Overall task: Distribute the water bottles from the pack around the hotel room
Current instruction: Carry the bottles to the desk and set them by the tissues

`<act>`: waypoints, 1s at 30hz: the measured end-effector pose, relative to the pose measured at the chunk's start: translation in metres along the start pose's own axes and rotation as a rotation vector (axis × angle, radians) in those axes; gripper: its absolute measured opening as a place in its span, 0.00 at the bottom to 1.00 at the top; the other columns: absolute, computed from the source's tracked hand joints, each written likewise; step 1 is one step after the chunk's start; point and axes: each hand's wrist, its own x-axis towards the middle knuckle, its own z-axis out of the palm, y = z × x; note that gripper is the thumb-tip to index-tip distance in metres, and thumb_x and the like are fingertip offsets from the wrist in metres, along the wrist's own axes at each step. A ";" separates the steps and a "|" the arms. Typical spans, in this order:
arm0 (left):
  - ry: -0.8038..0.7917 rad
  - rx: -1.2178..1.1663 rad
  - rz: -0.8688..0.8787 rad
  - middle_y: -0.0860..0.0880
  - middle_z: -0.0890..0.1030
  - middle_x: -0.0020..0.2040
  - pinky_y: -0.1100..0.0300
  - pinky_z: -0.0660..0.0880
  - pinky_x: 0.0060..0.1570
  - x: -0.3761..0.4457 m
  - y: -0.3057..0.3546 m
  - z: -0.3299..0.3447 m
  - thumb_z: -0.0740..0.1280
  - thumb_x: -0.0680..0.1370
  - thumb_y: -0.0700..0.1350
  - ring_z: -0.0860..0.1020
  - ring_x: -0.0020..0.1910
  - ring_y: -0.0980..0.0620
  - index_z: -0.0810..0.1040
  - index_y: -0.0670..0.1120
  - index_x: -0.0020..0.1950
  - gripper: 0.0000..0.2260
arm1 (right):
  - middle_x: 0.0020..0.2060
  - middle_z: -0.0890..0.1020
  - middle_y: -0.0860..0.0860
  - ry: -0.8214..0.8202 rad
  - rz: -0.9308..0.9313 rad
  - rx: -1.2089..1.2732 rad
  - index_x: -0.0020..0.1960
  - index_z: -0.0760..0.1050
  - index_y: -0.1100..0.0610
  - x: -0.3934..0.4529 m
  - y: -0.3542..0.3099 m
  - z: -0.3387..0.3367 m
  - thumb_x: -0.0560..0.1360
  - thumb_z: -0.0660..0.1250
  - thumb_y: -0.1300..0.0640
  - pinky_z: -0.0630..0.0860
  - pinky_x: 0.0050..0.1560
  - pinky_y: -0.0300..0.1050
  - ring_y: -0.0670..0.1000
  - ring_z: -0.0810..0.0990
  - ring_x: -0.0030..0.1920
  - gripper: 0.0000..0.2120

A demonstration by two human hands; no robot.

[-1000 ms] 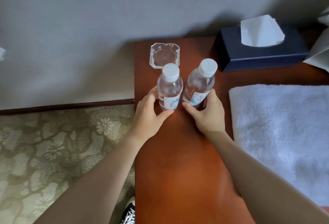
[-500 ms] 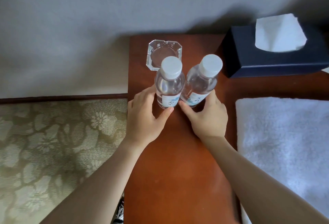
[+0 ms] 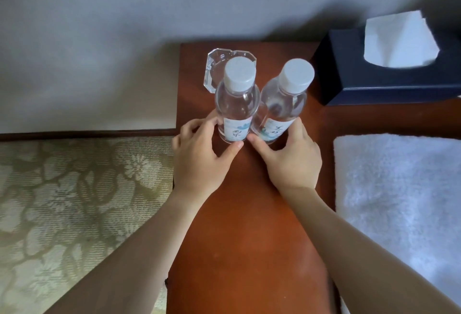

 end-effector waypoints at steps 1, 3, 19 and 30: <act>0.006 0.003 0.000 0.65 0.71 0.51 0.55 0.62 0.57 0.000 0.000 0.001 0.71 0.70 0.60 0.72 0.62 0.52 0.74 0.55 0.58 0.20 | 0.48 0.83 0.46 -0.001 -0.004 -0.004 0.55 0.72 0.52 0.000 0.000 0.001 0.68 0.69 0.31 0.78 0.45 0.56 0.53 0.82 0.46 0.28; 0.002 0.015 0.000 0.65 0.69 0.50 0.56 0.61 0.57 0.001 0.000 0.002 0.71 0.71 0.59 0.71 0.62 0.52 0.74 0.55 0.59 0.20 | 0.48 0.83 0.46 -0.005 -0.006 -0.032 0.55 0.72 0.52 0.001 0.002 0.003 0.68 0.68 0.31 0.77 0.45 0.56 0.53 0.82 0.46 0.28; -0.042 0.054 -0.013 0.61 0.78 0.56 0.52 0.64 0.60 0.001 -0.001 0.004 0.68 0.71 0.64 0.70 0.64 0.52 0.72 0.56 0.62 0.23 | 0.55 0.81 0.45 -0.049 0.023 -0.038 0.63 0.70 0.51 0.000 0.005 0.004 0.68 0.69 0.36 0.75 0.56 0.53 0.52 0.80 0.54 0.30; -0.029 -0.212 -0.041 0.52 0.75 0.65 0.55 0.67 0.68 -0.062 0.049 -0.160 0.74 0.72 0.53 0.68 0.68 0.52 0.72 0.47 0.70 0.29 | 0.71 0.69 0.52 -0.123 0.203 0.273 0.75 0.59 0.55 -0.069 -0.075 -0.104 0.66 0.75 0.39 0.63 0.72 0.58 0.55 0.66 0.71 0.45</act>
